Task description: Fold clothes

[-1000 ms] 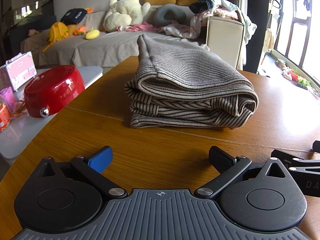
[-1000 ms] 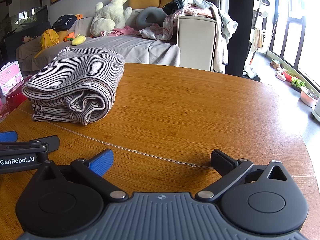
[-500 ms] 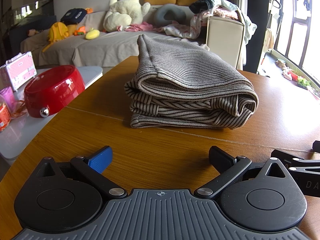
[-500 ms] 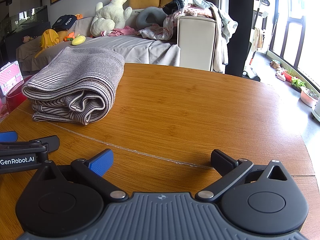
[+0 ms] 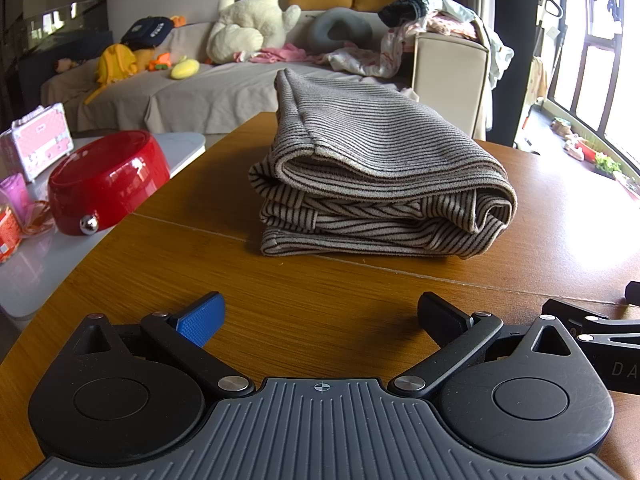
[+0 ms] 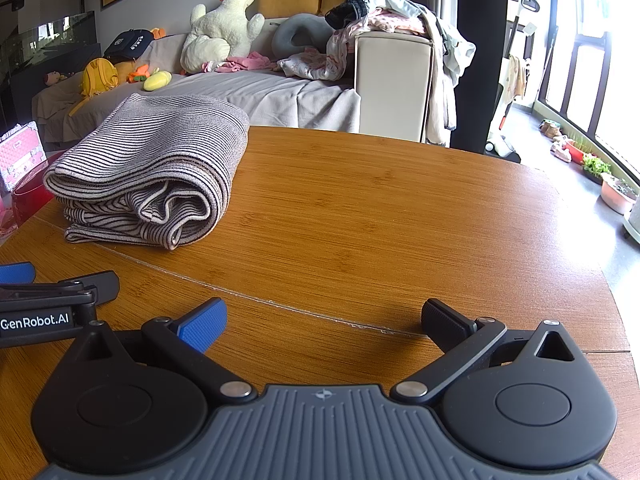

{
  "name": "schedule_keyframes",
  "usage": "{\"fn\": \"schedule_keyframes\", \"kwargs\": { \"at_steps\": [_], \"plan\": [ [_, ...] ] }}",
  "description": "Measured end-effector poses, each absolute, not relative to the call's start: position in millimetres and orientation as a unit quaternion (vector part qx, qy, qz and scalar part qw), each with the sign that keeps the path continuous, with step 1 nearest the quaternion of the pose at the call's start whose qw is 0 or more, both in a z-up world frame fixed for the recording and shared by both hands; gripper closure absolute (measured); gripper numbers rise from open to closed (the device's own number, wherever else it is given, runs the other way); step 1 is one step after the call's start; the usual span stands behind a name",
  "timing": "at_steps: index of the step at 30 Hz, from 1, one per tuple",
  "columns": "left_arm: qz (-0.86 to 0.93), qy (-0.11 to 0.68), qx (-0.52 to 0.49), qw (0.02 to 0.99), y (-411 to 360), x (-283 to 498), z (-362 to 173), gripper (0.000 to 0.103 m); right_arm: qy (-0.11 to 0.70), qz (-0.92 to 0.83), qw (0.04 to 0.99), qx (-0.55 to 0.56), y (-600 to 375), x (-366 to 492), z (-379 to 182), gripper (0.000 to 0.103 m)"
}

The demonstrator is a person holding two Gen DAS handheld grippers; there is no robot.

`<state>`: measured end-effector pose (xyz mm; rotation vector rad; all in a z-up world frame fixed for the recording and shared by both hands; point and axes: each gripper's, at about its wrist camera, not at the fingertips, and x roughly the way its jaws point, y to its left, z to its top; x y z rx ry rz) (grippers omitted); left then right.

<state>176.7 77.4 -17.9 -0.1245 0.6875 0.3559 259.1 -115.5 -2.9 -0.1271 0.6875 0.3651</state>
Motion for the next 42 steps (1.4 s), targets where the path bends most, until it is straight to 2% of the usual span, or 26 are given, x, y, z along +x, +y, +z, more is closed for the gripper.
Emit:
{"fn": "schedule_keyframes", "kwargs": {
  "at_steps": [42],
  "plan": [
    [0.136,0.356,-0.052,0.923,68,162,-16,0.000,0.335,0.178,0.923,-0.062,-116,259,-3,0.000]
  ]
}}
